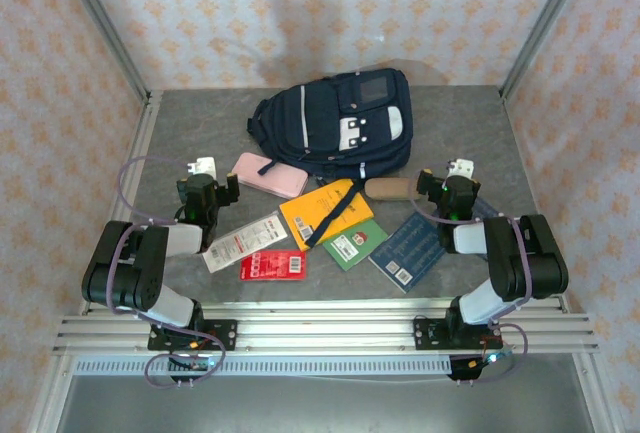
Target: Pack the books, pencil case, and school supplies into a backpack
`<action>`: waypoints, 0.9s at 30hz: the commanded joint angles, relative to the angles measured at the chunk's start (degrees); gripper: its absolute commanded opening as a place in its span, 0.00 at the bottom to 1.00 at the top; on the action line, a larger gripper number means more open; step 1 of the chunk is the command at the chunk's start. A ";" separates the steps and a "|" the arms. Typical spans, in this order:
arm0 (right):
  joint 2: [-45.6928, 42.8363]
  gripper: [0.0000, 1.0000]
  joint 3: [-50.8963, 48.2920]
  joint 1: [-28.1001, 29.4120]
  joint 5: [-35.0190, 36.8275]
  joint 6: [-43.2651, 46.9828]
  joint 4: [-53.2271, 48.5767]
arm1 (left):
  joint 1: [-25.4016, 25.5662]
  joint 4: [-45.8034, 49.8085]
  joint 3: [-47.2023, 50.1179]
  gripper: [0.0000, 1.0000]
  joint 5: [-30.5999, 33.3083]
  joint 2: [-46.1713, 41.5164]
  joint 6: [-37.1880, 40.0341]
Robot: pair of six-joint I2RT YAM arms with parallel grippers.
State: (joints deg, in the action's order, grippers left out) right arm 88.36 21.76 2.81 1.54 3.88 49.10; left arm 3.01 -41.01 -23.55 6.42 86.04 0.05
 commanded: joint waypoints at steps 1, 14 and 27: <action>-0.20 0.99 0.15 -0.24 -0.13 0.60 1.97 | 0.07 1.81 -2.22 1.00 1.51 -1.63 0.13; -31.81 0.99 11.27 16.51 2.57 0.48 -26.29 | 8.19 25.95 -9.75 1.00 -9.85 -28.79 4.08; -34.97 0.99 41.68 30.47 6.80 -17.63 -71.79 | 15.58 80.36 -53.11 1.00 4.50 -8.00 -26.24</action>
State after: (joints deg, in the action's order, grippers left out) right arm 54.17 64.14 36.38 12.12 -5.72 -13.78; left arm 21.10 23.09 -74.70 8.43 71.20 -14.00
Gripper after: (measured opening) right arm 0.993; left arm 0.998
